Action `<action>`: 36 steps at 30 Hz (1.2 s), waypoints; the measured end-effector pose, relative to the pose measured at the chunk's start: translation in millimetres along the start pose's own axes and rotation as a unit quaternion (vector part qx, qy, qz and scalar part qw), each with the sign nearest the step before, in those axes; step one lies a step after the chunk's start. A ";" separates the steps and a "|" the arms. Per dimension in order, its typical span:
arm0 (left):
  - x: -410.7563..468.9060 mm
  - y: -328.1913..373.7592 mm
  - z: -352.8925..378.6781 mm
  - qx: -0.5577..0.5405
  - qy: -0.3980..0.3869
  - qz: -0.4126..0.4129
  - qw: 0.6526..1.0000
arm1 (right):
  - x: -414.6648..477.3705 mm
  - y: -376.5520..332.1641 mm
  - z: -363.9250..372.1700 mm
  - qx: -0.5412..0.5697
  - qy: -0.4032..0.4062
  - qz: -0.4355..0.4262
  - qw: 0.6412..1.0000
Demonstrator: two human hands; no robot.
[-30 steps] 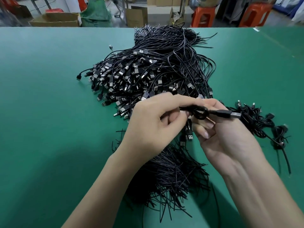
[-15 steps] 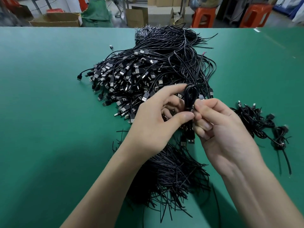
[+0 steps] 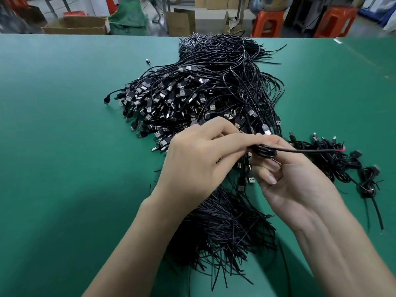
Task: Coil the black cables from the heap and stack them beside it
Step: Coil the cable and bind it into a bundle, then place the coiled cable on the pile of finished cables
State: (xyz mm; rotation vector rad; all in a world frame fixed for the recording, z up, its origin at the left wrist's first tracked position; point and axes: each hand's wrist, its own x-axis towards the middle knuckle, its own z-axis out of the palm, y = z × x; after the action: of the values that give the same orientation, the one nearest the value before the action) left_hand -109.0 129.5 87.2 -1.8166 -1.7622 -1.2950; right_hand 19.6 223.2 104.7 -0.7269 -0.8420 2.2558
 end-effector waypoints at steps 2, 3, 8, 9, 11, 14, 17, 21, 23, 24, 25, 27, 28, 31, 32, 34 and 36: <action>-0.9 -1.8 -0.3 0.023 0.005 0.026 0.999 | -1.0 -0.4 -1.2 0.001 -0.003 0.018 1.000; -1.5 -2.8 -0.4 0.039 0.009 0.036 0.999 | -1.2 -0.4 -2.5 0.005 -0.010 0.029 1.000; -2.6 -5.3 1.5 0.036 0.011 0.021 0.999 | 1.6 1.1 -10.1 -0.036 -0.049 0.037 0.997; -3.1 -5.0 2.5 0.016 0.008 0.002 1.000 | 2.4 0.9 -11.7 -0.085 -0.054 0.023 0.995; -4.3 -3.7 5.2 -0.026 -0.009 -0.035 0.999 | 4.0 -0.7 -14.9 -0.161 -0.060 0.004 0.985; -4.3 0.0 10.4 -0.054 -0.049 -0.066 0.995 | 8.2 -9.1 -24.3 -0.187 -0.047 -0.030 0.981; -3.8 1.4 11.7 -0.087 -0.098 -0.107 0.986 | 13.5 -23.0 -36.1 -0.261 -0.001 -0.086 0.961; -1.4 -2.0 9.1 -0.071 -0.139 -0.168 0.973 | 22.2 -46.4 -66.4 -0.543 0.124 -0.197 0.807; 2.8 -4.4 8.4 -0.058 -0.153 -0.187 0.969 | 23.6 -55.0 -79.9 -0.653 0.189 -0.222 0.699; 5.5 -5.3 8.9 -0.049 -0.159 -0.194 0.967 | 24.1 -58.4 -85.1 -0.676 0.210 -0.220 0.671; 8.8 -6.4 9.8 -0.040 -0.164 -0.198 0.965 | 25.0 -61.1 -90.2 -0.690 0.224 -0.207 0.656; 17.7 -9.3 14.6 -0.015 -0.180 -0.201 0.963 | 27.2 -66.7 -96.7 -0.718 0.233 -0.153 0.639; 23.3 -11.7 17.8 0.004 -0.193 -0.199 0.961 | 27.2 -69.3 -97.5 -0.735 0.225 -0.118 0.629; 45.3 -25.6 26.3 0.063 -0.229 -0.201 0.951 | 19.7 -72.2 -86.7 -0.786 0.193 -0.054 0.585; 54.1 -31.2 29.1 0.078 -0.231 -0.203 0.948 | 16.3 -72.6 -81.6 -0.794 0.181 -0.050 0.579; 71.0 -42.3 35.8 0.111 -0.232 -0.208 0.944 | 9.6 -72.2 -71.5 -0.797 0.155 -0.054 0.581; 84.0 -50.8 44.6 0.132 -0.250 -0.214 0.935 | 4.7 -69.9 -61.6 -0.792 0.124 -0.067 0.594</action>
State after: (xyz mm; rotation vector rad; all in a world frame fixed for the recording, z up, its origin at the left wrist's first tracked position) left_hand -151.2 226.7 107.3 -1.7659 -2.5742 -0.6837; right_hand 81.9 292.0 113.4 -1.4884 -2.5558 0.6036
